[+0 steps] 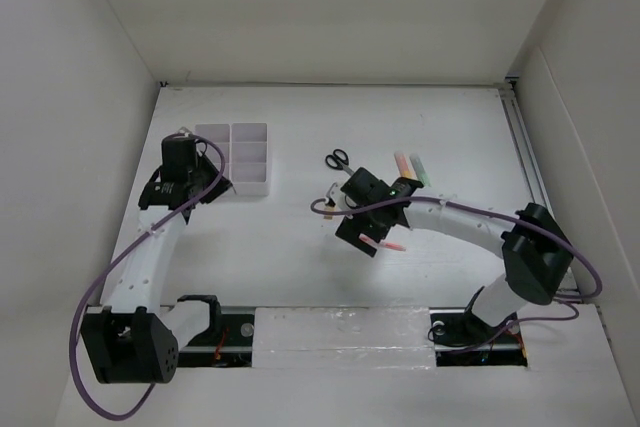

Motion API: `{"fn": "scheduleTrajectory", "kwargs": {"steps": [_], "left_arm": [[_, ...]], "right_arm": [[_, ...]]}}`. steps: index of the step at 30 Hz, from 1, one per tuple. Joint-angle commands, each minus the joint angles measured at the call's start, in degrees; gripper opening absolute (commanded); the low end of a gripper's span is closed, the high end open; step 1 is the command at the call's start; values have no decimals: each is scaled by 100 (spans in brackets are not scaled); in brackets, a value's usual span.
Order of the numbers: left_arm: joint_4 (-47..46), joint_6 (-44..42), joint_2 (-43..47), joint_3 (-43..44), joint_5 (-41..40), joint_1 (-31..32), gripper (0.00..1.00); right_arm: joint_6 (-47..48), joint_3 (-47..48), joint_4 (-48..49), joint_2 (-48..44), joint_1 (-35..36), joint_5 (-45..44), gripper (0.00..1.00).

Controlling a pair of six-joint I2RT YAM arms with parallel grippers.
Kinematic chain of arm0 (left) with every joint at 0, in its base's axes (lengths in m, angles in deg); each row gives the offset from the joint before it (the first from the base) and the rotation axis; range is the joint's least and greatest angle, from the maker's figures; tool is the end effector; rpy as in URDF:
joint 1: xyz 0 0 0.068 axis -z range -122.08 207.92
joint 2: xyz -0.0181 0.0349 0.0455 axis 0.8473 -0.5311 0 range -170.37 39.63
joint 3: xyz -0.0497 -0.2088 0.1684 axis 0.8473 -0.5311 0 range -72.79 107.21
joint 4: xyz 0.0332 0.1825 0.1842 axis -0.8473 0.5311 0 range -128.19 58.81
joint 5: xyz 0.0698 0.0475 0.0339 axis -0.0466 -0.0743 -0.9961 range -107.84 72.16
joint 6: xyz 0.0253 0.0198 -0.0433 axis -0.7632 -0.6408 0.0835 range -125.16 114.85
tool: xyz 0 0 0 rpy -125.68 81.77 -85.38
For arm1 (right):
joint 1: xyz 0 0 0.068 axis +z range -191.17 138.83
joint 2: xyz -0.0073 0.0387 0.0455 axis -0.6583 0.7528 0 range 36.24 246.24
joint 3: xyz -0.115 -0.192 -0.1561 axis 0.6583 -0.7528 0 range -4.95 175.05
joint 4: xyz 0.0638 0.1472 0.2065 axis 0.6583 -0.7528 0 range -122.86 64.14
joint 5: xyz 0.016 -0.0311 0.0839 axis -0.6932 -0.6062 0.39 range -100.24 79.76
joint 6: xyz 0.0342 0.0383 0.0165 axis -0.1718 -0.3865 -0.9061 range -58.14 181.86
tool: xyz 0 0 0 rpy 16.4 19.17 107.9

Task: Sort the stationery into containers
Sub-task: Grab a piece of stationery with the right arm

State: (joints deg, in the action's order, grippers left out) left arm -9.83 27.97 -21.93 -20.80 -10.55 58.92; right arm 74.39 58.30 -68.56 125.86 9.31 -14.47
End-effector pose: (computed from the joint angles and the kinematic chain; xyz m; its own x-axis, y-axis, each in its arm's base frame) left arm 0.2320 -0.0086 0.2969 -0.5789 -0.5320 -0.6179 -0.2376 0.8350 -0.4963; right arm 0.1952 0.2324 0.2201 -0.4170 -0.8455 -0.3337 -0.8636 0.4830 -0.1447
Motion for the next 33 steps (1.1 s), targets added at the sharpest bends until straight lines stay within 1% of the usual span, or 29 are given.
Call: {"fn": "scheduleTrajectory", "kwargs": {"steps": [1, 2, 4, 7, 11, 18, 21, 22, 26, 28, 31, 32, 33], "left_arm": [[-199, -113, 232, -57, 62, -20, 0], [-199, -113, 232, -57, 62, -20, 0], [-199, -113, 232, -57, 62, -20, 0], [-199, -113, 232, -57, 62, -20, 0], [-199, -113, 232, -57, 62, -20, 0], [-199, -166, 179, -57, 62, -20, 0], [-199, -166, 179, -57, 62, -20, 0], [-199, -166, 179, -57, 62, -20, 0], [-199, -166, 179, -4, 62, -20, 0], [-199, -166, 179, -4, 62, -20, 0], [-146, -166, 179, -4, 62, -20, 0], [-146, -166, 179, -4, 10, -20, 0], [-146, -166, 179, -4, 9, -20, 0]], "right_arm": [[241, -31, 87, 81, -178, 308, 90], [293, -31, 86, 82, -257, 309, 90], [355, -31, 34, 283, -467, 527, 84], [434, 21, -46, 354, -469, 616, 82], [495, 21, -46, 511, -670, 748, 80], [548, 21, -46, 960, -618, 748, 80], [548, -31, 103, 960, -565, 748, 79], [548, -179, 156, 960, -565, 748, 79], [548, -365, 341, 1030, -434, 634, 69], [548, -365, 341, 1092, -363, 581, 60], [548, -365, 341, 1223, -241, 528, 53], [548, -365, 341, 1285, -188, 476, 53], [548, -365, 341, 1286, -188, 476, 50]]}}
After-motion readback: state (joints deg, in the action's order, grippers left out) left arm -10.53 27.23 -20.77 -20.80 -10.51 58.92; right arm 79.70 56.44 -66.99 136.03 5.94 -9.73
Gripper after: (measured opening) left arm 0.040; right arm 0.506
